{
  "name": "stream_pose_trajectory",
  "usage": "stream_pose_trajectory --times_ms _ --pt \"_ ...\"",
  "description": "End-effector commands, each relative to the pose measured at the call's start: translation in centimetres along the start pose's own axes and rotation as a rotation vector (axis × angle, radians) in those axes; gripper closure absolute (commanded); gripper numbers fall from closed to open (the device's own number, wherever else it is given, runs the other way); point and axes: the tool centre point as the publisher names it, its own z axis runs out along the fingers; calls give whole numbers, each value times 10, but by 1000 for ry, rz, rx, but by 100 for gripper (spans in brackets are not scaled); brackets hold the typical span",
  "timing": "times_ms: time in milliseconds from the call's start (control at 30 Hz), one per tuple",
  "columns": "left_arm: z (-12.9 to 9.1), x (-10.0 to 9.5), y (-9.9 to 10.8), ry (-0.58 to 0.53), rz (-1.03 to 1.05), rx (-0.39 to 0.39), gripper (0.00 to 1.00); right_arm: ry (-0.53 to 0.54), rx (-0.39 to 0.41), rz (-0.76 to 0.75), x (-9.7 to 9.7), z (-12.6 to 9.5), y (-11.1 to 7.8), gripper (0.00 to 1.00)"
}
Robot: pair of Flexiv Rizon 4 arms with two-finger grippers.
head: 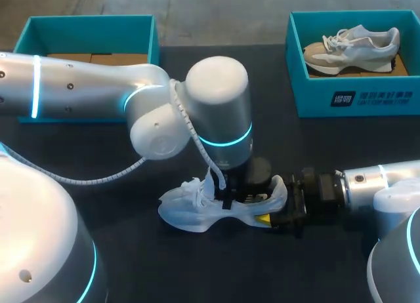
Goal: Take the shoe out of the shoebox, open the shoe tongue, remove and reinsert the insole, then place the shoe into the shoebox
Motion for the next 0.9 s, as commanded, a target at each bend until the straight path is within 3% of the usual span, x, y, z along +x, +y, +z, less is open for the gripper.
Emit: stream_pose_trajectory --times_ms 33,367,700,900 --pt "9 -6 -1 -41 0 -2 58 0 4 0 1 0 1 100" --pt "13 -20 0 -91 -16 -19 64 0 4 0 1 0 1 100" --pt "10 -30 3 -99 -33 -8 100 0 4 0 1 0 1 100" --pt "3 -37 7 -66 -59 20 100 0 4 0 1 0 1 100"
